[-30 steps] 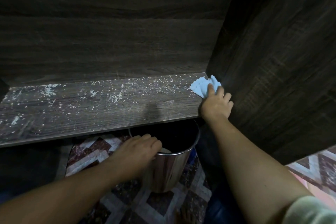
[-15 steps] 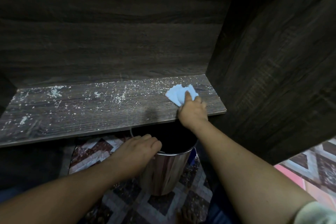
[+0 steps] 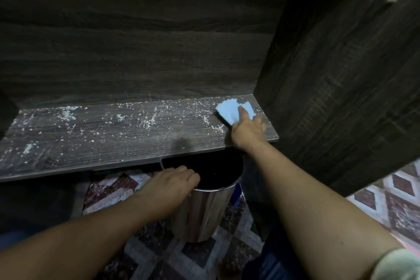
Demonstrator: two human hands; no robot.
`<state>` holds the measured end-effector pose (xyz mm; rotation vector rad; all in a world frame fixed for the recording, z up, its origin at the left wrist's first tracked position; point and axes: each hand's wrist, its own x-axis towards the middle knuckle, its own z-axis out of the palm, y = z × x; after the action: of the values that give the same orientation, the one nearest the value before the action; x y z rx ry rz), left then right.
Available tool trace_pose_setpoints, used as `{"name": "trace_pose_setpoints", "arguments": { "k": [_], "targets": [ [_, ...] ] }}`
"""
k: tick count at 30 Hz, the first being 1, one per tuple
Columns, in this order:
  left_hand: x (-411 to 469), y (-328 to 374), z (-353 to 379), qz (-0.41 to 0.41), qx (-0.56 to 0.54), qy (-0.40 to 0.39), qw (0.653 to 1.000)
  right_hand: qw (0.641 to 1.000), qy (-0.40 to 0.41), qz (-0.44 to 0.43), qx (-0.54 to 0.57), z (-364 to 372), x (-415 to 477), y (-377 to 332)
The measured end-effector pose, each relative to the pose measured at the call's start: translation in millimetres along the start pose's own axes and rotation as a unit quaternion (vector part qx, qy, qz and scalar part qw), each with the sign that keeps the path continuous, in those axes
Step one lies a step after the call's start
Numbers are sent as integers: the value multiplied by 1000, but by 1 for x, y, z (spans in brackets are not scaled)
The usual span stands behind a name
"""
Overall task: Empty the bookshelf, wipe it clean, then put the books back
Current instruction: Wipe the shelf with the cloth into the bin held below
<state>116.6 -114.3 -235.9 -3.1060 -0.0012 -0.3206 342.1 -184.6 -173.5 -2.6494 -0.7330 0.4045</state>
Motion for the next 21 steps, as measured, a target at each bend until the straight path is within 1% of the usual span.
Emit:
{"name": "trace_pose_setpoints", "arguments": {
  "k": [2,4,5,8,11,12,14,16,18,19,21],
  "targets": [
    [-1,0,-1,3,4,1,1000,997,-49,-19,-59,12,-5,0],
    [-2,-1,-1,7,9,3,1000,989,-69,-57,-115,21,-12,-5],
    [-3,-1,-2,10,11,4,1000,987,-75,-70,-122,23,-15,-8],
    [-4,-2,-2,14,13,7,1000,987,-105,-97,-78,27,-15,-19],
    [-7,-3,-3,13,9,10,1000,984,-123,-125,15,26,-14,-28],
    [-9,-4,-3,11,7,9,1000,983,-115,-132,47,24,-14,-31],
    [-11,-4,-3,8,4,6,1000,985,-69,-138,77,19,-12,-35],
    [-12,-5,-3,3,3,2,1000,990,-5,-132,56,11,-7,-35],
    [-14,-6,-3,1,3,3,1000,993,39,-108,22,4,1,-27],
    [-15,-6,-3,1,3,4,1000,994,50,-93,5,2,6,-21],
    [-16,-6,-3,1,4,4,1000,996,47,-69,-19,1,11,-10]
  ]
}}
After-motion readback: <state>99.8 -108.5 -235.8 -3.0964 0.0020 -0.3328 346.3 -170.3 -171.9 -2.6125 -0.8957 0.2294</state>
